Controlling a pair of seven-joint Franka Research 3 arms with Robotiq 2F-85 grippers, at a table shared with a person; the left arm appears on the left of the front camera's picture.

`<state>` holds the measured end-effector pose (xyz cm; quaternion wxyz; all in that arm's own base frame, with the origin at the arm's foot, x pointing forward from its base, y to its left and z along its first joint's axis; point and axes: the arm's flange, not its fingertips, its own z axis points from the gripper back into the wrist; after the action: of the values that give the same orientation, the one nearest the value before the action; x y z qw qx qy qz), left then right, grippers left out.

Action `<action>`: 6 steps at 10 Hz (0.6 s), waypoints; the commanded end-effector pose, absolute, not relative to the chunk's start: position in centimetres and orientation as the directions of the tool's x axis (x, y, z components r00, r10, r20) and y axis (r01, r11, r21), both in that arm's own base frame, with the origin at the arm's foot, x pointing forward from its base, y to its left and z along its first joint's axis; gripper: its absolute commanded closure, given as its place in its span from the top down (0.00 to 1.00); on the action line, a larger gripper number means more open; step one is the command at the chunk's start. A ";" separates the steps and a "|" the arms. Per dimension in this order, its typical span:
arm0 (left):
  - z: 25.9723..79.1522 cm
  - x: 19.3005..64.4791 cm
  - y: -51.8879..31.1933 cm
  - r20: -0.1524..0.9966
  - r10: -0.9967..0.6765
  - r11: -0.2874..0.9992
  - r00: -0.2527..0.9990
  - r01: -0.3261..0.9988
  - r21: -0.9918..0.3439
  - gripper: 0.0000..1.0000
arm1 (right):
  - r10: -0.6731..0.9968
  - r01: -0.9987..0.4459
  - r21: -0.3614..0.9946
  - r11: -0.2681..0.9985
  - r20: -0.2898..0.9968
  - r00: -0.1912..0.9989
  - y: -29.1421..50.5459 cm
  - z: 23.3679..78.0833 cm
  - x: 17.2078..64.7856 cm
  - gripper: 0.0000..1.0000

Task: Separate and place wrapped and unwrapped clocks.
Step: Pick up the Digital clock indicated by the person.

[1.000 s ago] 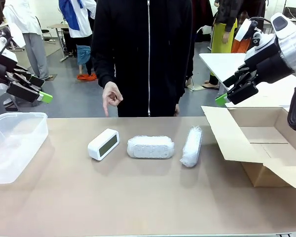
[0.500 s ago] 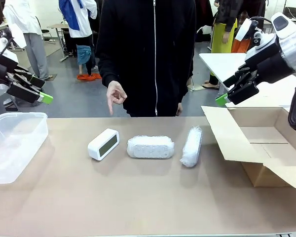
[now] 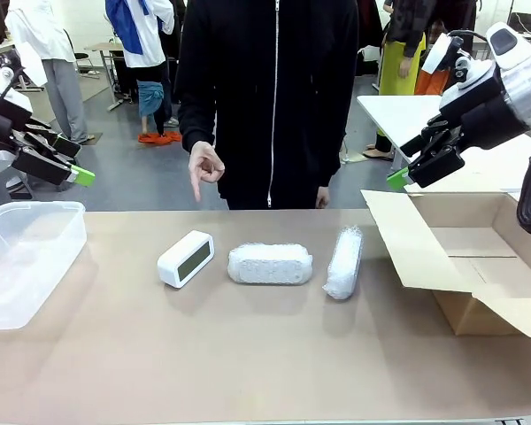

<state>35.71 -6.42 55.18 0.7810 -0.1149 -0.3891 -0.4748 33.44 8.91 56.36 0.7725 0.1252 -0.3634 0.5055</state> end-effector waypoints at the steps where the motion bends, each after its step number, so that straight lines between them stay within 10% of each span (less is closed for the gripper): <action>1: 55.2 35.7 -6.2 0.714 -0.658 0.516 0.240 0.834 0.195 1.00 | 0.685 -0.878 -0.164 0.450 0.694 0.222 8.9 56.3 33.4 1.00; 6: 55.2 35.7 -6.2 0.714 -0.658 0.516 0.240 0.834 0.195 1.00 | 0.685 -0.878 -0.164 0.450 0.694 0.222 8.9 56.3 33.4 1.00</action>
<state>35.71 -6.40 55.20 0.7813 -0.1141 -0.3891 -0.4746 33.44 8.91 56.35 0.7725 0.1252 -0.3634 0.5055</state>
